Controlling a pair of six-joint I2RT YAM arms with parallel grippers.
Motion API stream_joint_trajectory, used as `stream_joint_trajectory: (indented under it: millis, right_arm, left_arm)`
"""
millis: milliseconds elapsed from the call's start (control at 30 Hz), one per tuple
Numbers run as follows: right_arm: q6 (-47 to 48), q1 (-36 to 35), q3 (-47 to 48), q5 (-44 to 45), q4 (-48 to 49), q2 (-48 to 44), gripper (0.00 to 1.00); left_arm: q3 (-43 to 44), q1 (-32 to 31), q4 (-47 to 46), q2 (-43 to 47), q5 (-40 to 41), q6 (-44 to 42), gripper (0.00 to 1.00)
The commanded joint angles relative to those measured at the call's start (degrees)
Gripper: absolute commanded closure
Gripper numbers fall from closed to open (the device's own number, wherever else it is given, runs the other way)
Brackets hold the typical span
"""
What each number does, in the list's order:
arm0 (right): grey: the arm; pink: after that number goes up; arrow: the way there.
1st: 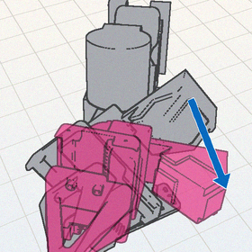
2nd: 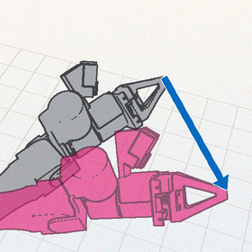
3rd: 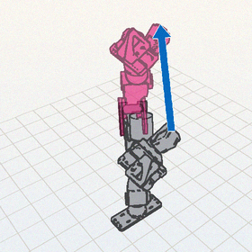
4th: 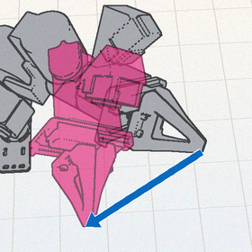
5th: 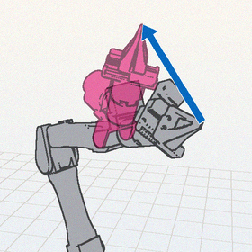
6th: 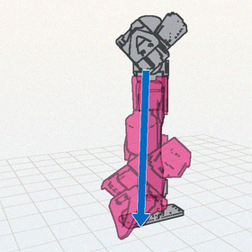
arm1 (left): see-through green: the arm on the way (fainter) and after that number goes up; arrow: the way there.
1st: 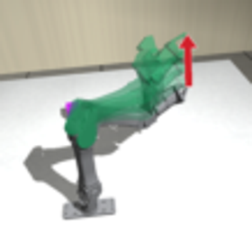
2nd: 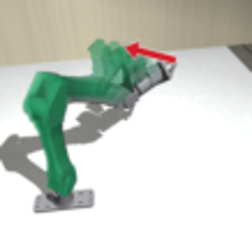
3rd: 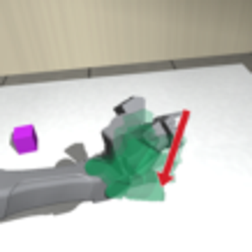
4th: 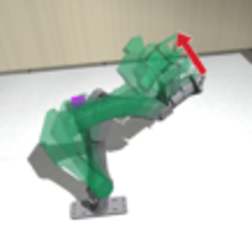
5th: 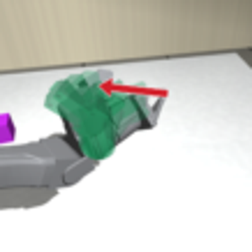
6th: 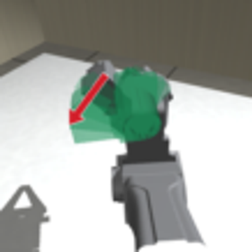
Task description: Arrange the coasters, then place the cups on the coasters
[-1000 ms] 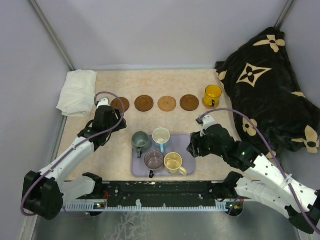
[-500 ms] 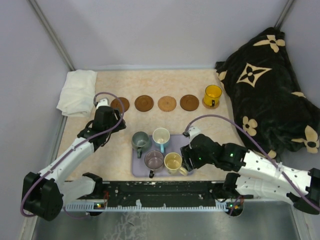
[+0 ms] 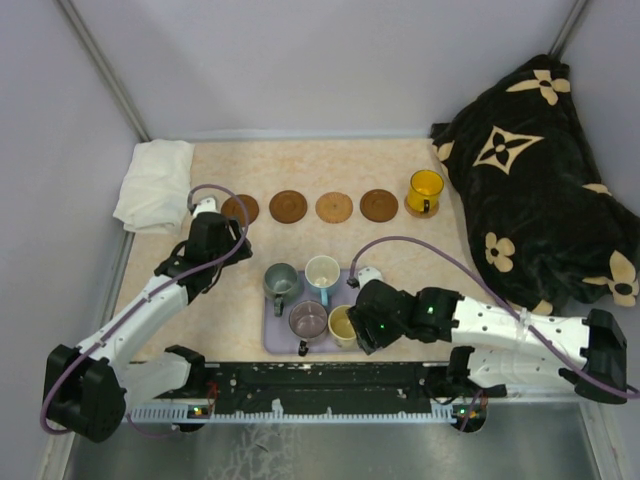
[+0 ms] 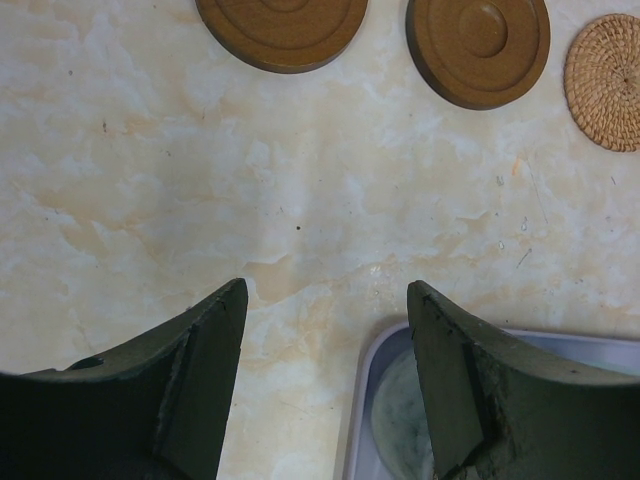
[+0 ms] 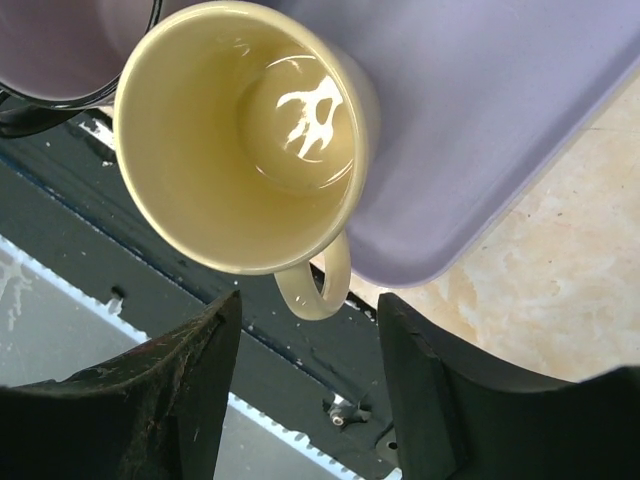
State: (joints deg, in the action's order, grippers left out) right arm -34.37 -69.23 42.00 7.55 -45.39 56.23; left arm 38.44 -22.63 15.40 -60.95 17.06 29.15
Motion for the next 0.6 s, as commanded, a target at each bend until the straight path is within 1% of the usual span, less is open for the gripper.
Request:
stream_joint_trajectory:
  millis: [0,167,333,433,567]
  right_arm:
    - [-0.9,-0.6,0.2,1.6,2.4,1.9,0.43]
    - [-0.1,-0.6,-0.2,2.3,4.1,5.8,0.43]
    - [0.4,-0.6,-0.7,2.5,6.2,7.3,0.43]
    - [0.4,-0.6,-1.2,2.6,6.8,7.4,0.46]
    - [0.0,-0.6,-1.5,3.2,7.4,7.6,0.52]
  left_arm:
    - [0.6,-0.3,-1.4,1.0,-0.4,-0.3,0.28]
    - [0.1,-0.3,-1.2,1.4,-1.0,0.4,0.28]
    - [-0.1,-0.4,-0.7,1.9,-0.7,0.6,0.28]
    - [-0.3,-0.3,-0.6,2.1,-0.4,0.8,0.28]
    - [-0.4,-0.3,-1.0,1.5,-0.9,0.9,0.28]
